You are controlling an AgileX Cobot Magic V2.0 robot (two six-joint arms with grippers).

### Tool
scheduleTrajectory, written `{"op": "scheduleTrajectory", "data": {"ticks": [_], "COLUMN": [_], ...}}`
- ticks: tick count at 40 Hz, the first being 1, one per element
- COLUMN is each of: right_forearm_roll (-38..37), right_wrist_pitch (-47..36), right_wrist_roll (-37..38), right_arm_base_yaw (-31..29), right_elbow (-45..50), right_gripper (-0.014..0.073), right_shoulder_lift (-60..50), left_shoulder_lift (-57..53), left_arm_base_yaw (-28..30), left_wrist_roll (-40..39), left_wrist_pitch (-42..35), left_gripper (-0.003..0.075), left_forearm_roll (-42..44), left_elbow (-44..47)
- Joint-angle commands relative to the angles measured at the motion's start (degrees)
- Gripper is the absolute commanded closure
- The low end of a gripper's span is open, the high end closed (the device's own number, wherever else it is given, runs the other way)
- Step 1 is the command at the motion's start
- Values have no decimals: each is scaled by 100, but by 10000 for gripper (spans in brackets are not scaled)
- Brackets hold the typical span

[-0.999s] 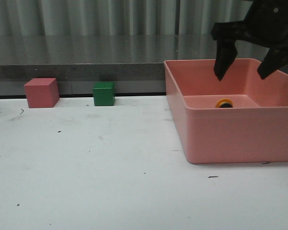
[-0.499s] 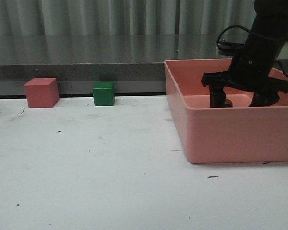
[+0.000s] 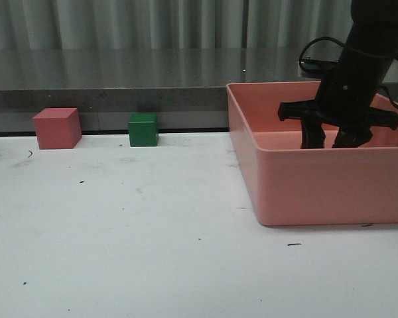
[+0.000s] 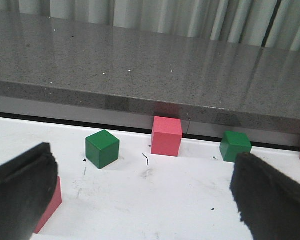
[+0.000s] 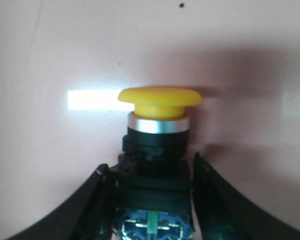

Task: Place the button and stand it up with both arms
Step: 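Lower the right gripper into the pink bin and grasp the button, then lift the button out of the bin and carry it toward the left gripper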

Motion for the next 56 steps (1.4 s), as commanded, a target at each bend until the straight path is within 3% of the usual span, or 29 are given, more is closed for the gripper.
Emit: {"op": "scheduleTrajectory", "data": {"ticks": [1,13,24,32,39,47,56], "right_forearm_roll": [26,26,40,174,508,735,452], "right_wrist_pitch": [-109,135,283,178,-56,115,300], "right_wrist_roll": [-23,-23,-23,51,175,507,1854], "right_arm_base_yaw": [-34,276,1522,2715,3412,3738,3696], "right_elbow": [-171,-171,-171,-171,-207,-1070,-2101], "right_gripper": [351,349,349,349,349,349,349], "right_shoulder_lift": [-653,-2020,-2557,-2204,-1628,-613,387], "left_shoulder_lift": [62,62,62,62,62,62,62], "left_arm_base_yaw": [-30,-30,-30,-30,-30,-30,-30], "left_wrist_roll": [14,14,14,14,14,14,14], "left_wrist_pitch": [-450,-450,-450,-450,-450,-439,-439], "left_gripper": [47,47,47,47,47,47,47], "left_forearm_roll": [-4,-4,-4,-4,-4,-4,-4], "left_elbow": [-218,-218,-218,-218,-218,-218,-218]}}
